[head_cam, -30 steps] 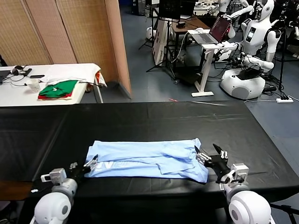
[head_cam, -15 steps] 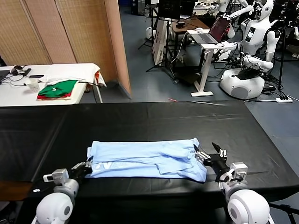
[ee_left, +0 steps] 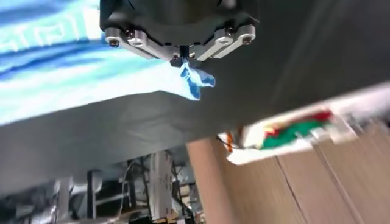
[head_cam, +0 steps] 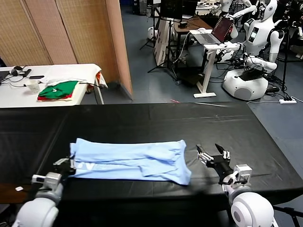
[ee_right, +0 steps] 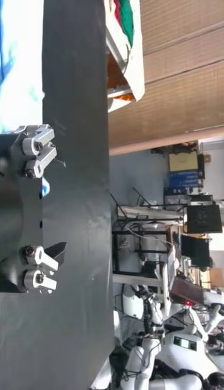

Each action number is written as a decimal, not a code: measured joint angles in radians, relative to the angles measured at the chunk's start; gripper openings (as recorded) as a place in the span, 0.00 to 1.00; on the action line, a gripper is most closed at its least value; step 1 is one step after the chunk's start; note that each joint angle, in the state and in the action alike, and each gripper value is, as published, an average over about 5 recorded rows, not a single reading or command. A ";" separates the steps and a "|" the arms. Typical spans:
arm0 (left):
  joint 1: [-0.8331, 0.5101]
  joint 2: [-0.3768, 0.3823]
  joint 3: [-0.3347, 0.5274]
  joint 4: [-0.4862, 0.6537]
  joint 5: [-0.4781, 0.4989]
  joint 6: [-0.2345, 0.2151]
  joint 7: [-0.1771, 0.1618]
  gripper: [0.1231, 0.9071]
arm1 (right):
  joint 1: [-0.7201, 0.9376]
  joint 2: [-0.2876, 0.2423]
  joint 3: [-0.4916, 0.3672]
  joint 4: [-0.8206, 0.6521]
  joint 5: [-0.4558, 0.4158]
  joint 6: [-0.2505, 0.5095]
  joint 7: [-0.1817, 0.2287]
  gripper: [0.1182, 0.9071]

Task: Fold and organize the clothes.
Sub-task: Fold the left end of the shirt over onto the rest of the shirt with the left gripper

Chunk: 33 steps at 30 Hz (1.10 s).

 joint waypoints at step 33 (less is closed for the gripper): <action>-0.238 -0.314 0.491 -0.113 -0.440 0.126 -0.128 0.07 | -0.172 0.128 0.118 0.013 -0.143 0.103 -0.042 1.00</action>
